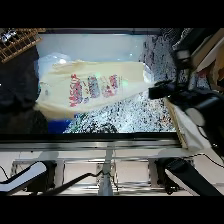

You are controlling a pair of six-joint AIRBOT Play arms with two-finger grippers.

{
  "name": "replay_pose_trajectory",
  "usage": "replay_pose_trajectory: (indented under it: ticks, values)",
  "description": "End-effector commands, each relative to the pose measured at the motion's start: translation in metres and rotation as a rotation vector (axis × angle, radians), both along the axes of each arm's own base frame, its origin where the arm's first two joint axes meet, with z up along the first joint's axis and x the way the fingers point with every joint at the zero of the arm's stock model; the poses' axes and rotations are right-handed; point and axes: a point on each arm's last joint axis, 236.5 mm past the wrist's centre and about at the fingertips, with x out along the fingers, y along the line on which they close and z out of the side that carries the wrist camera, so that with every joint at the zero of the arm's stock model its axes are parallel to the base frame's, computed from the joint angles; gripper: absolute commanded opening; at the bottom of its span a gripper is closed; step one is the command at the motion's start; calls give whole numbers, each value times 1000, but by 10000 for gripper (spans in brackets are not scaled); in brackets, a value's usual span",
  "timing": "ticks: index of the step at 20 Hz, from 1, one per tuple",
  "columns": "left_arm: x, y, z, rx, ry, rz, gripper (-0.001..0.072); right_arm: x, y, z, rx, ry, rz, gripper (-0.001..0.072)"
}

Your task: Fold the clothes and pants, and hang the long-sleeved shirts on hangers.

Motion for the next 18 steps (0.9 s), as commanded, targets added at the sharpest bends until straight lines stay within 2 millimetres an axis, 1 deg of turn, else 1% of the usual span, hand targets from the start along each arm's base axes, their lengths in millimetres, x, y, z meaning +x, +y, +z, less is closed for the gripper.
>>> replay_pose_trajectory:
  ticks: [1,2,3,4,5,6,7,9,10,11,12,13,14,15,16,17,18]
  values:
    - [-3,-16,285,-384,-794,-26,4,-28,-24,140,34,-331,6,10]
    - [-33,-13,356,-465,-1006,-37,4,-42,-28,177,61,-418,17,10]
    - [-66,-14,411,-524,-1173,-63,3,-59,-32,216,87,-515,35,10]
    - [-104,-20,457,-556,-1322,-106,3,-76,-33,248,111,-600,59,10]
    - [-136,-31,489,-556,-1422,-150,3,-95,-33,280,138,-686,94,10]
    - [-166,-47,517,-524,-1513,-189,4,-111,-29,305,162,-754,135,10]
    - [-188,-63,539,-478,-1581,-210,4,-130,-26,330,183,-819,178,10]
    - [-219,-91,574,-367,-1687,-206,4,-160,-26,370,212,-936,227,9]
    - [-227,-101,585,-311,-1721,-195,4,-170,-29,384,225,-978,227,9]
    - [-226,-107,588,-250,-1731,-185,4,-177,-33,393,229,-1000,223,9]
    - [-212,-107,583,-159,-1705,-159,4,-176,-34,396,225,-1006,217,9]
    - [-185,-101,572,-57,-1646,-111,4,-167,-33,393,207,-991,208,9]
    - [-145,-86,550,68,-1529,-42,5,-150,-30,381,178,-940,195,9]
    - [-105,-68,523,166,-1389,17,4,-123,-26,361,140,-853,175,8]
    - [-66,-49,489,222,-1244,56,4,-94,-22,338,94,-760,149,8]
    - [-32,-36,453,237,-1128,60,4,-59,-19,307,39,-646,111,9]
    - [-3,-29,418,221,-1027,45,4,-27,-17,275,-9,-534,74,9]
